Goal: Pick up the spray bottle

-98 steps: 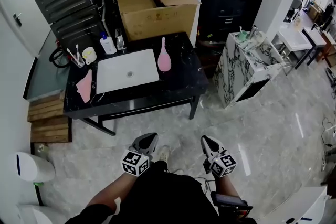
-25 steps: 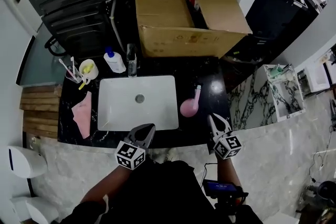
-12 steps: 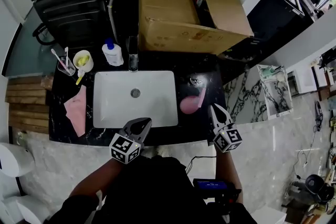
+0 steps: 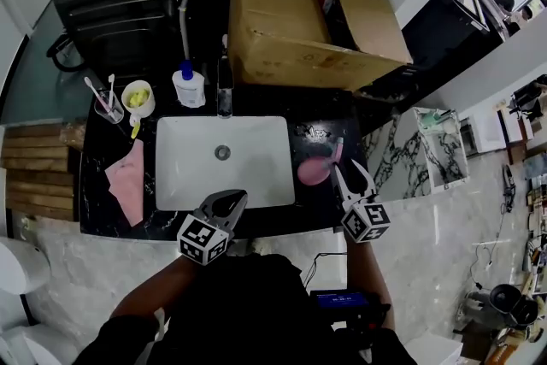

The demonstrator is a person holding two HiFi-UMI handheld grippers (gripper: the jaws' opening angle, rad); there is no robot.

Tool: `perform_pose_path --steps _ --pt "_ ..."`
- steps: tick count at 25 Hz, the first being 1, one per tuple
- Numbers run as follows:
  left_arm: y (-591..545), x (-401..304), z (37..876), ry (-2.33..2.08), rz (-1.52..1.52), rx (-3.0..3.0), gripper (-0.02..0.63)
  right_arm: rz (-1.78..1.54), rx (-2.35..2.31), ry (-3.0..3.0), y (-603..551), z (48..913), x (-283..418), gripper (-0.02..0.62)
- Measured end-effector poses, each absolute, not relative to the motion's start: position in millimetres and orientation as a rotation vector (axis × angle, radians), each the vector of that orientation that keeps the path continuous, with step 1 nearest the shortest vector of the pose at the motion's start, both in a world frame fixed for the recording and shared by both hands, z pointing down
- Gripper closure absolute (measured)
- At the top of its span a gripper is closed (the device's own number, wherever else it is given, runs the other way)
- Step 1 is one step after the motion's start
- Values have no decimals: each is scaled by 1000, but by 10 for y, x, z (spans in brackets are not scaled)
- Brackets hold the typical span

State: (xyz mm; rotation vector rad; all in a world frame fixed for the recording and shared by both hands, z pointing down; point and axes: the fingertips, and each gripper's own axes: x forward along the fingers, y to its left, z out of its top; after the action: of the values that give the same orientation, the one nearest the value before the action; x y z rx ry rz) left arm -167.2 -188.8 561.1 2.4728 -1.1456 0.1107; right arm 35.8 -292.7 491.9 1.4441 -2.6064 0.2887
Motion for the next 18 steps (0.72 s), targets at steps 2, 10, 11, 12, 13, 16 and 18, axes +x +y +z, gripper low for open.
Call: perform_pose_path --steps 2,10,11,12,13,16,18 --pt "-1886 -1716 5602 -1141 105 2478 598 292 1473 -2553 -2959 4961 305 415" --pt "-1871 -1875 5550 -1144 81 2485 598 269 1579 -2341 -3100 5162 201 396" --pt "-1864 -1895 5549 -1145 80 2484 598 270 1598 -2322 -3113 5179 200 396" --pt "-1859 -1911 5547 -1144 80 2484 598 268 1619 -2304 -3127 5191 206 396" --pt "-1855 -1926 5546 -1143 82 2485 598 265 1640 -2289 -3141 5199 216 396" --pt "-1851 -1963 5560 -1141 85 2486 598 269 1685 -2262 -3168 5233 249 401" --pt "-1853 -1973 5568 -1142 84 2483 598 281 1705 -2250 -3175 5260 282 417"
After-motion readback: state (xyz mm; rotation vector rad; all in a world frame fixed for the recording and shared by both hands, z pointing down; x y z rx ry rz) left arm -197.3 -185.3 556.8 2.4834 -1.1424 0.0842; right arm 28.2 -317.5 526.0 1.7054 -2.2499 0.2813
